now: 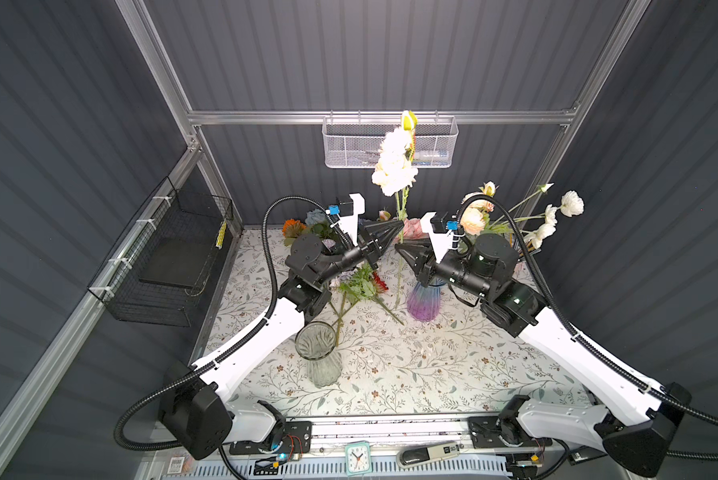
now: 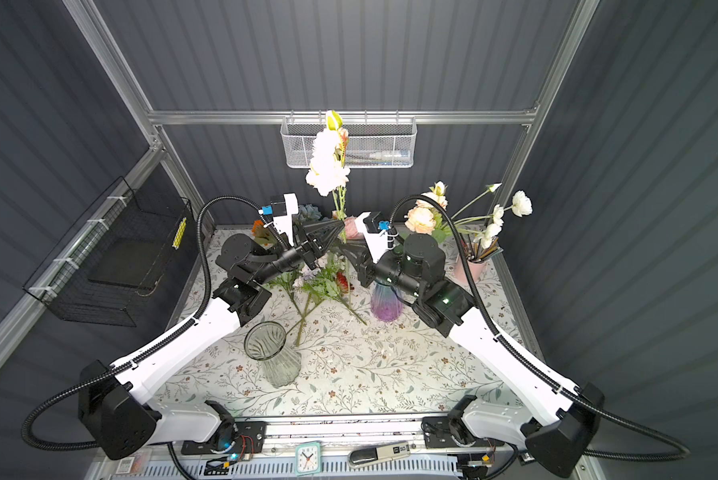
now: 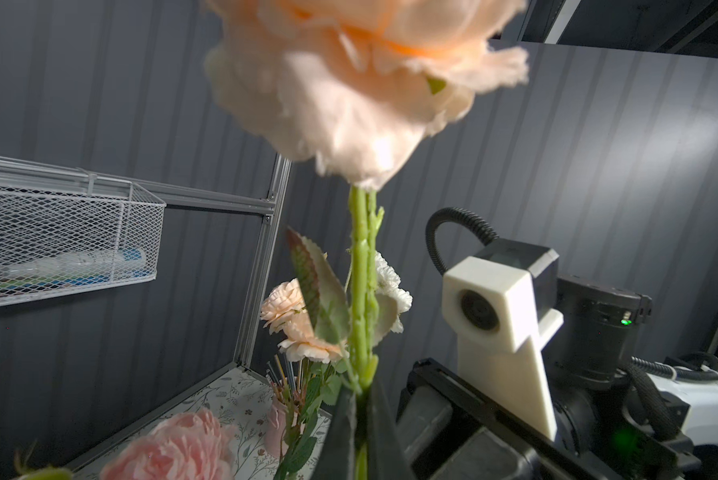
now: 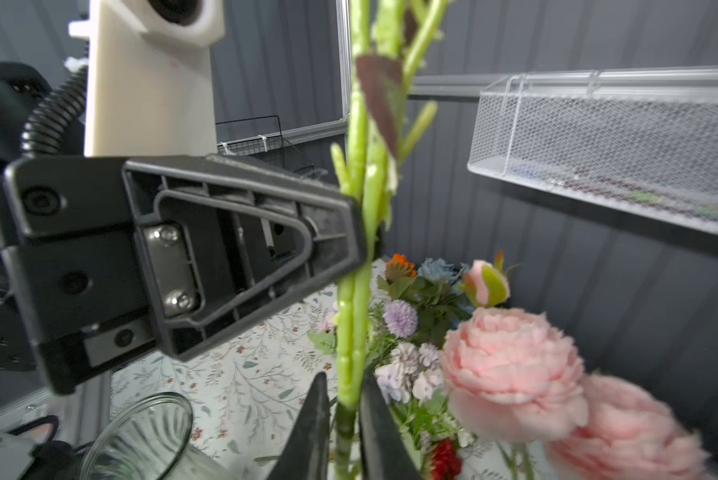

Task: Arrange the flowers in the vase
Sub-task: 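Grasp the carnation stem with the right gripper while the left gripper holds it, then lower the carnation into the vase with the right gripper while the left draws back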

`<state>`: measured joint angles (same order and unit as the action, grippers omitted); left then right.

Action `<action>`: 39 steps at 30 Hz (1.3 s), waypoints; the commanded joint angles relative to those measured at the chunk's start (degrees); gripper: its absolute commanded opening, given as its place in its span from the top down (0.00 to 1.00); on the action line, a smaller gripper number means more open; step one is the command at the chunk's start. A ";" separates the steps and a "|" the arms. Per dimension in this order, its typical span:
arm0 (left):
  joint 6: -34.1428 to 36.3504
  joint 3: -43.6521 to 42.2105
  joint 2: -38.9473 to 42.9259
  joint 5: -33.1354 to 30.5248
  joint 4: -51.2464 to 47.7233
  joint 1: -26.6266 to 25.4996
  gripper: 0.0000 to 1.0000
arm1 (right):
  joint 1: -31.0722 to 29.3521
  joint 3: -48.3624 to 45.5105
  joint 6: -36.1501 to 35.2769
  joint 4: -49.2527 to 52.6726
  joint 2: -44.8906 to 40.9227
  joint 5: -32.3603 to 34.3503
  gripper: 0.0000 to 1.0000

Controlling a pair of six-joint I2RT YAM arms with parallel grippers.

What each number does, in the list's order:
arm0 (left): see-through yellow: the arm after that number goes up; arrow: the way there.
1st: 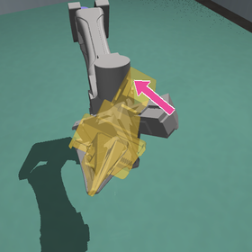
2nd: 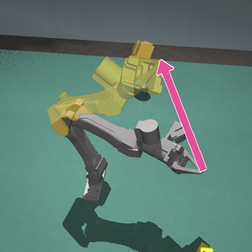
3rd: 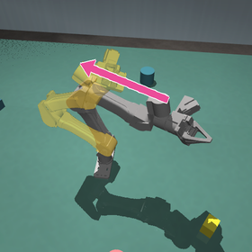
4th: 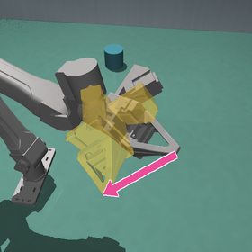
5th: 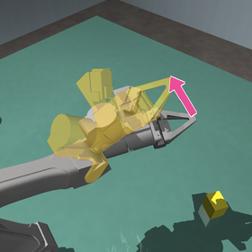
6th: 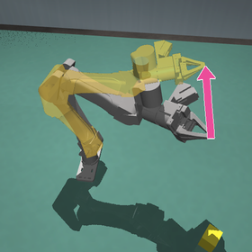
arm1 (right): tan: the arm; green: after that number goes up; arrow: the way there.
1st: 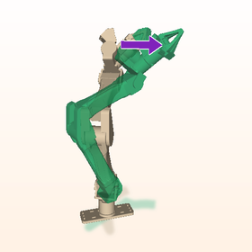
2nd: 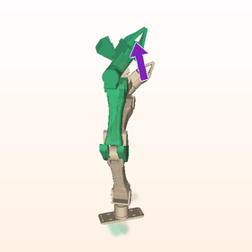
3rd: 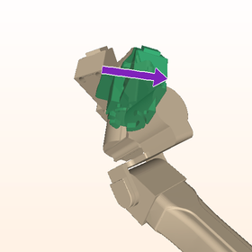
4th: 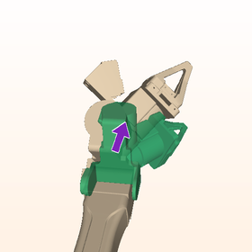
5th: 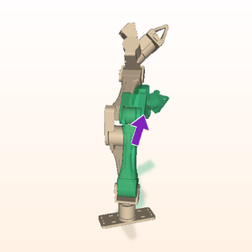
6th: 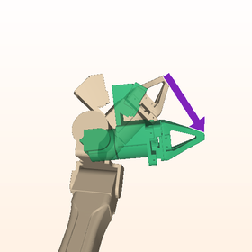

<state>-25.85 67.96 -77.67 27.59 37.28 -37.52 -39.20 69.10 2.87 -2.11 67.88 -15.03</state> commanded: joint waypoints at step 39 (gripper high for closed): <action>-1.36 -12.13 3.97 -22.23 -10.19 9.90 0.00 | 5.80 -0.55 -13.11 -4.07 -9.75 22.18 1.00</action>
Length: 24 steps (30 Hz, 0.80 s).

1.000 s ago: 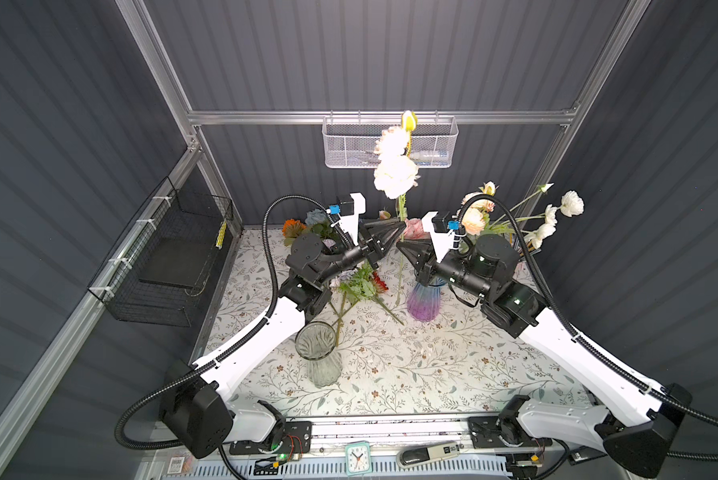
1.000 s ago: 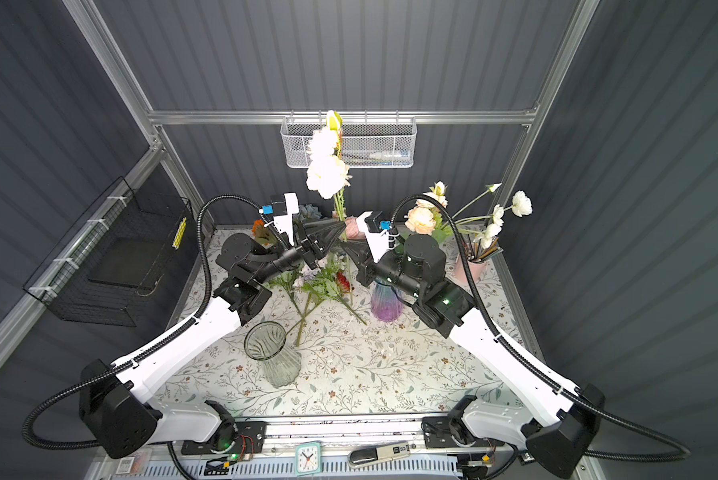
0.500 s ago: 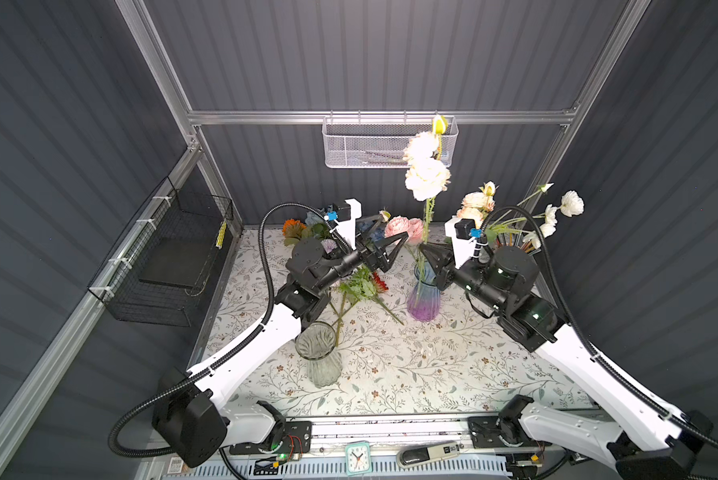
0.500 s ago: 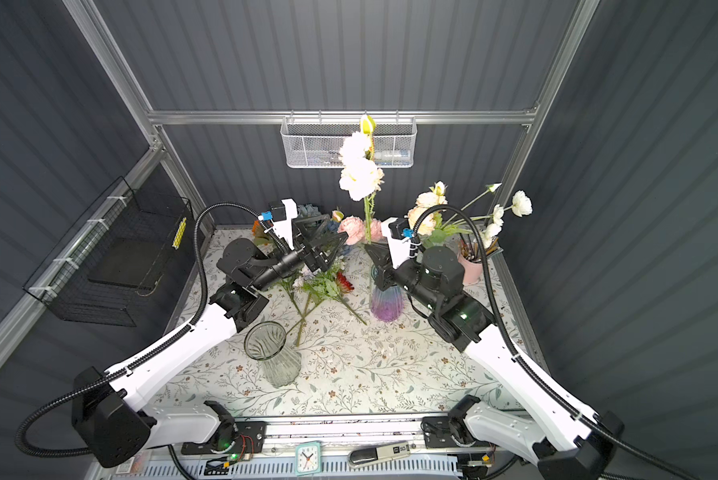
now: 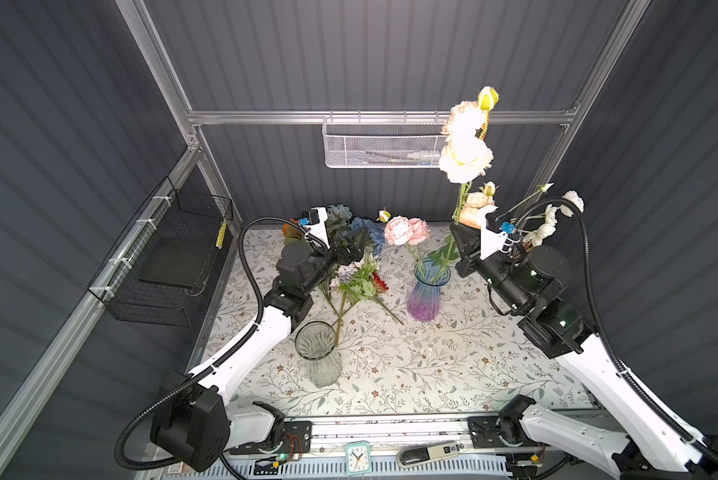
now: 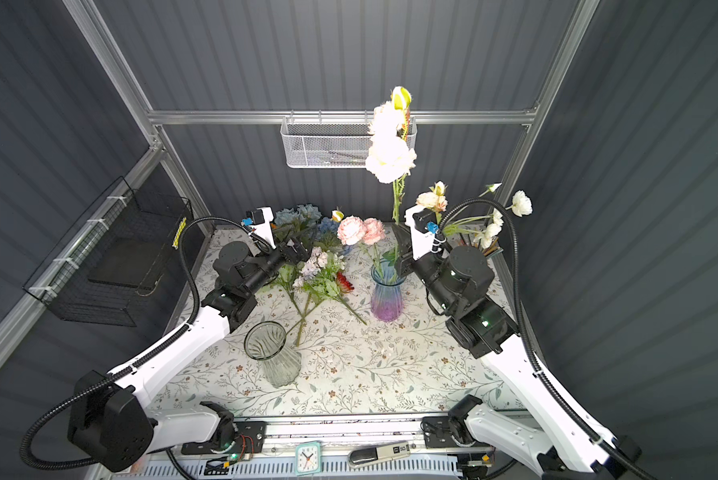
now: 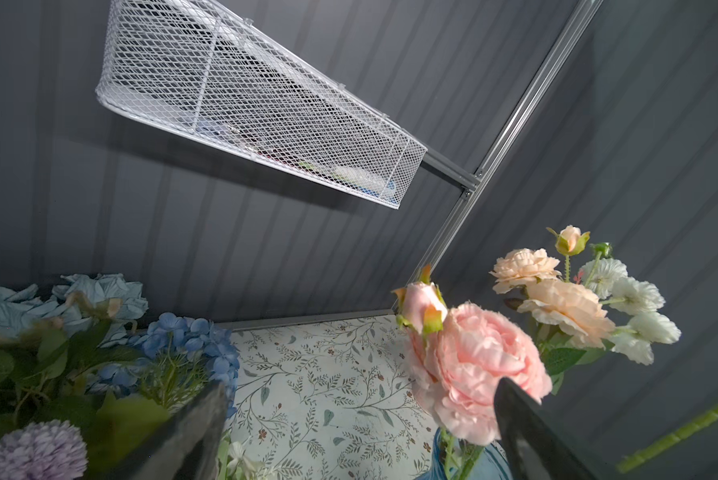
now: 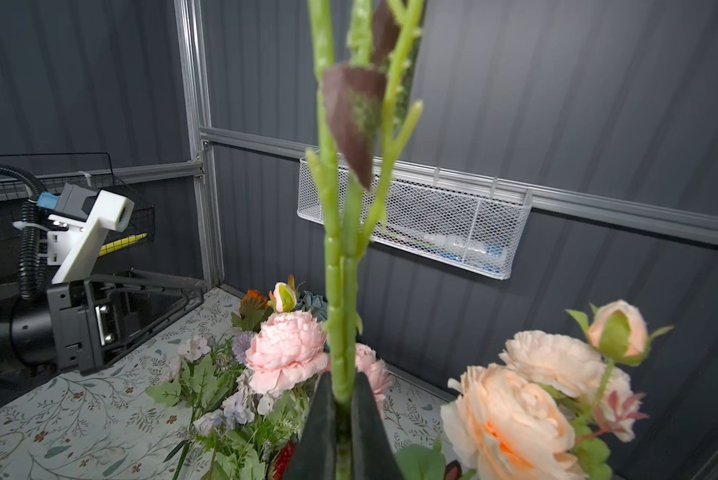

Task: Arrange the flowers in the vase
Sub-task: 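Lower the carnation into the vase with the right gripper while the left draws back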

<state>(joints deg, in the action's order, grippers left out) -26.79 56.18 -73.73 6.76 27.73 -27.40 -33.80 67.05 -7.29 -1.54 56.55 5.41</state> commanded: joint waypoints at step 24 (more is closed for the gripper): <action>1.80 -0.99 -0.14 -3.47 -2.24 -0.11 0.00 | 1.08 -13.86 2.69 -13.70 15.58 6.64 1.00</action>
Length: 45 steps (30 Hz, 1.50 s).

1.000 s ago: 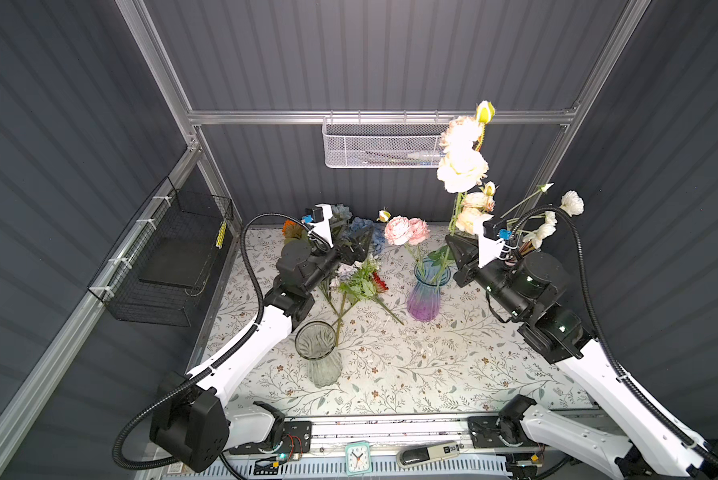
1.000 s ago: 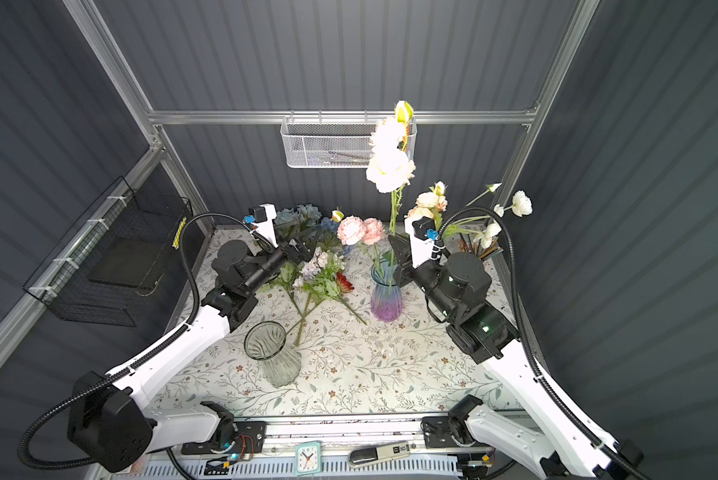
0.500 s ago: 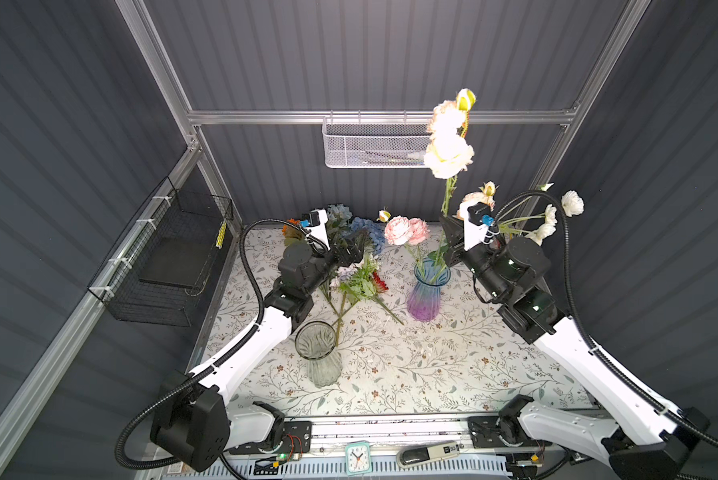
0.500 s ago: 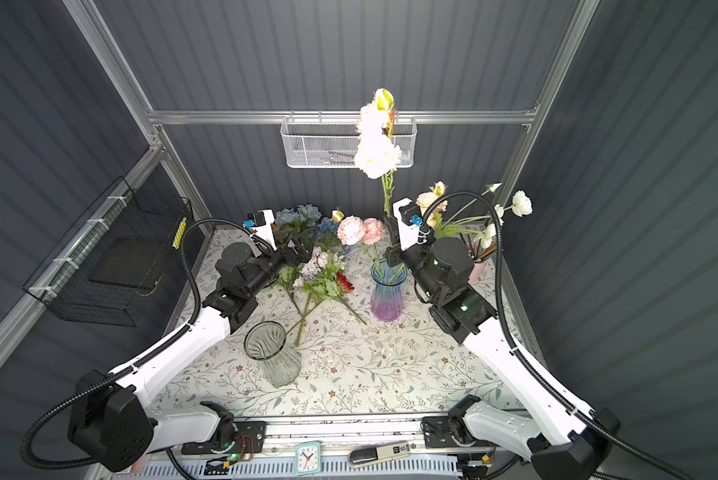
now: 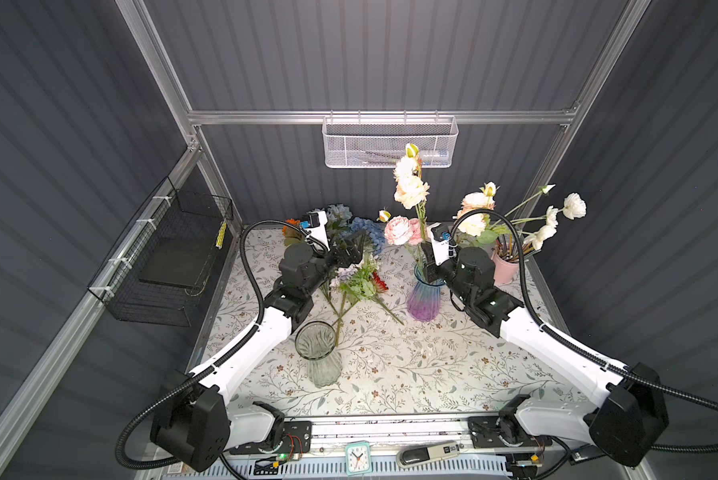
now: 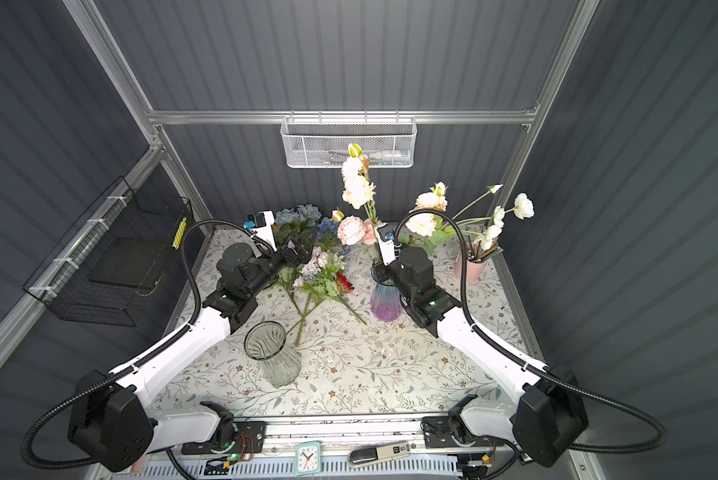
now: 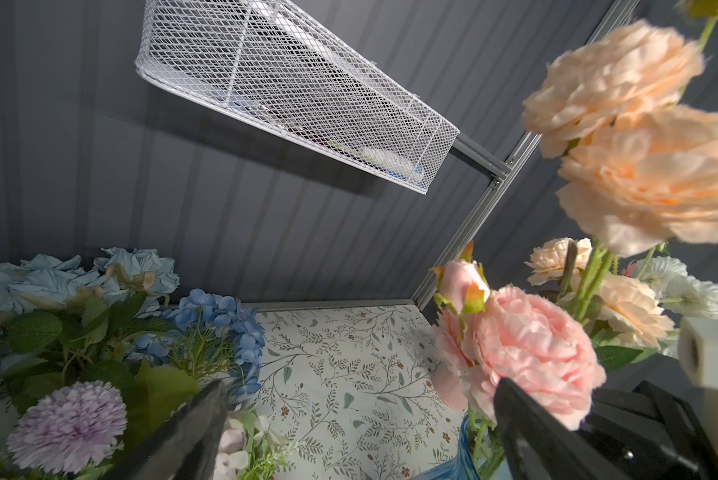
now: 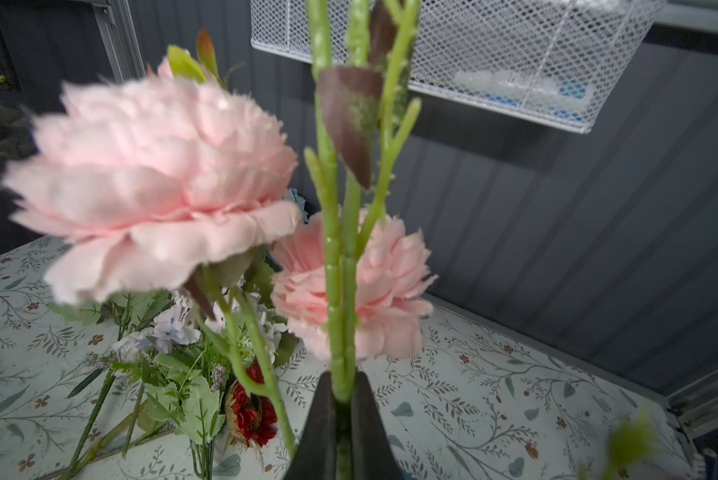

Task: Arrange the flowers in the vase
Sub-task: 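Lower the carnation into the vase with the right gripper while the left draws back, then open the right gripper to release the carnation in the vase, then move the right gripper down to the lilac-white flower stems beside the red gerbera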

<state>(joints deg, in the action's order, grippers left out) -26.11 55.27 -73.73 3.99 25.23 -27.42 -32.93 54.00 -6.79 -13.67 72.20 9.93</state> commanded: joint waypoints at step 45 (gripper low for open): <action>-16.33 -7.70 -0.80 4.70 -0.98 21.60 0.00 | -20.71 9.99 6.27 26.23 -2.48 -3.01 0.47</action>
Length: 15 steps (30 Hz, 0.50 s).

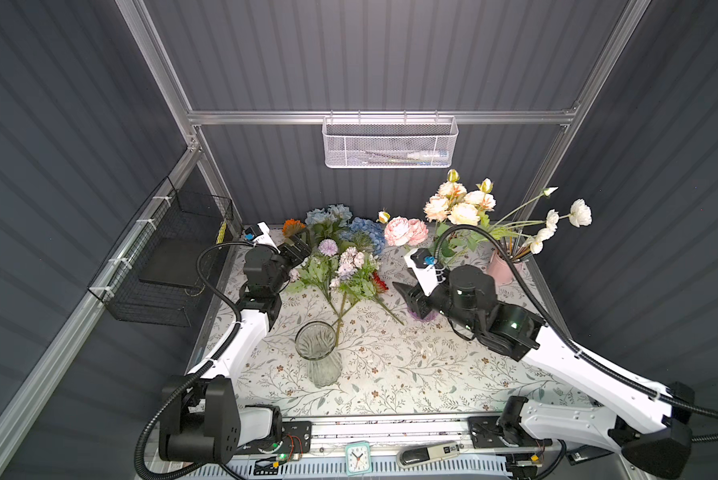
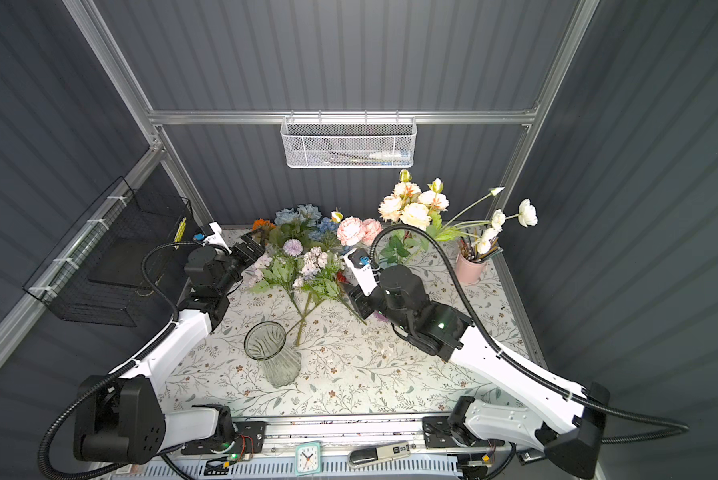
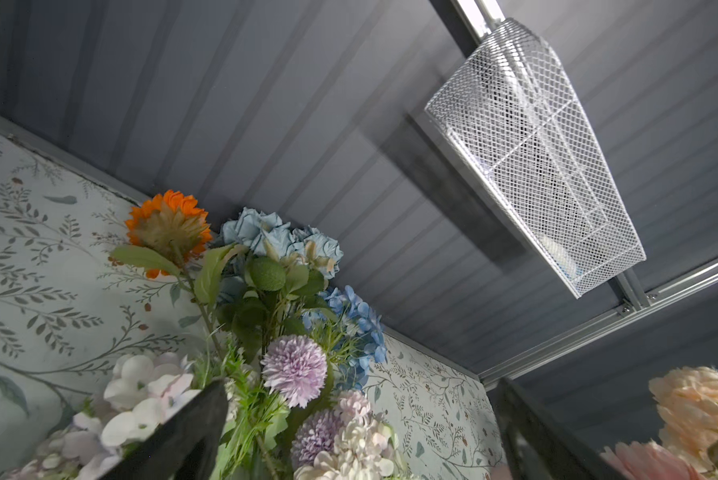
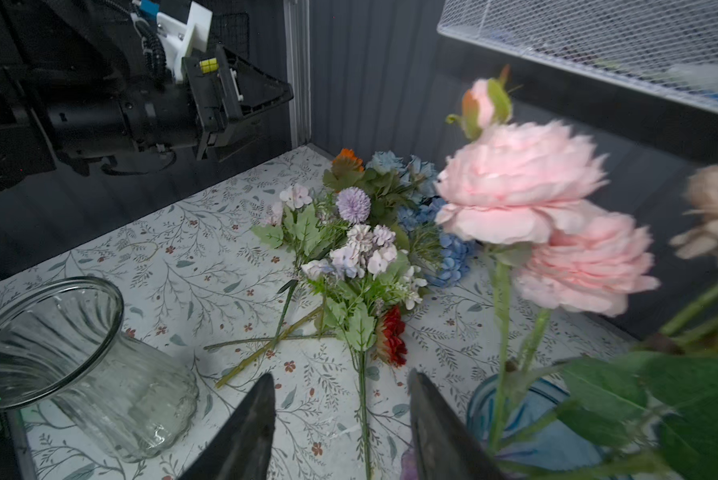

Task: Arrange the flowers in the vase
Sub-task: 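Move the right gripper down to the lilac-white flower stems beside the red gerbera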

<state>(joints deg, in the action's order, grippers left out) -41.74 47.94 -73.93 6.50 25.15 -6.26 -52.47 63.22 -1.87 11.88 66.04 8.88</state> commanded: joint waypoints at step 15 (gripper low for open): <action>6.45 -1.20 2.23 2.42 -9.00 1.43 0.00 | -1.94 15.42 0.75 15.27 37.17 5.56 0.44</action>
<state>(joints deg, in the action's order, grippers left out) -38.46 46.78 -73.08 7.64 17.41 -5.15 -54.46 75.59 -0.21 19.62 99.22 9.65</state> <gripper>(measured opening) 0.998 0.554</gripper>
